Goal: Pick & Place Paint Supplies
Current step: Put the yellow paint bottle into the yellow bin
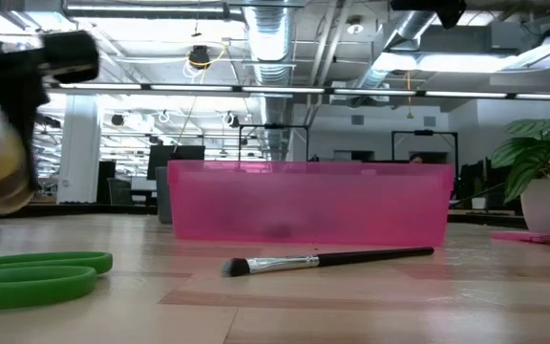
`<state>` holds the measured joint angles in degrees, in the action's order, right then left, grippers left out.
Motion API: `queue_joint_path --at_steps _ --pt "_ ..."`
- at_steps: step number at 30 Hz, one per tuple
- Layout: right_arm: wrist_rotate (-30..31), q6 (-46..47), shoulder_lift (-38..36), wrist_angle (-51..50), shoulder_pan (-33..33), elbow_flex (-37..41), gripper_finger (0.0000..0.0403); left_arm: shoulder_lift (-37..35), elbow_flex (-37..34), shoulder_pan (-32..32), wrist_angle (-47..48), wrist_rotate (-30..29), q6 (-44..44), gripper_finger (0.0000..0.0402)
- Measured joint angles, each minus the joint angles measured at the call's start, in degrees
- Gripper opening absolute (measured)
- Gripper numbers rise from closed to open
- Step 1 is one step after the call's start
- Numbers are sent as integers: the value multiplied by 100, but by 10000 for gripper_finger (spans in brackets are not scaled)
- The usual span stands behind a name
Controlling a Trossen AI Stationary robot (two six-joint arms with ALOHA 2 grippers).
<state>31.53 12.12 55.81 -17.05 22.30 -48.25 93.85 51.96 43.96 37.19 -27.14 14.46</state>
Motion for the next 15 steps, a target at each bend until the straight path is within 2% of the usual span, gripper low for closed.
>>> queue_joint_path --at_steps 6,15 --pt "24 -12 0 1 64 0 86 -894 2 -574 -98 -8 -612 130" --pt "50 -100 216 9 62 2 86 -2160 11 -1411 -1177 -37 -909 129"
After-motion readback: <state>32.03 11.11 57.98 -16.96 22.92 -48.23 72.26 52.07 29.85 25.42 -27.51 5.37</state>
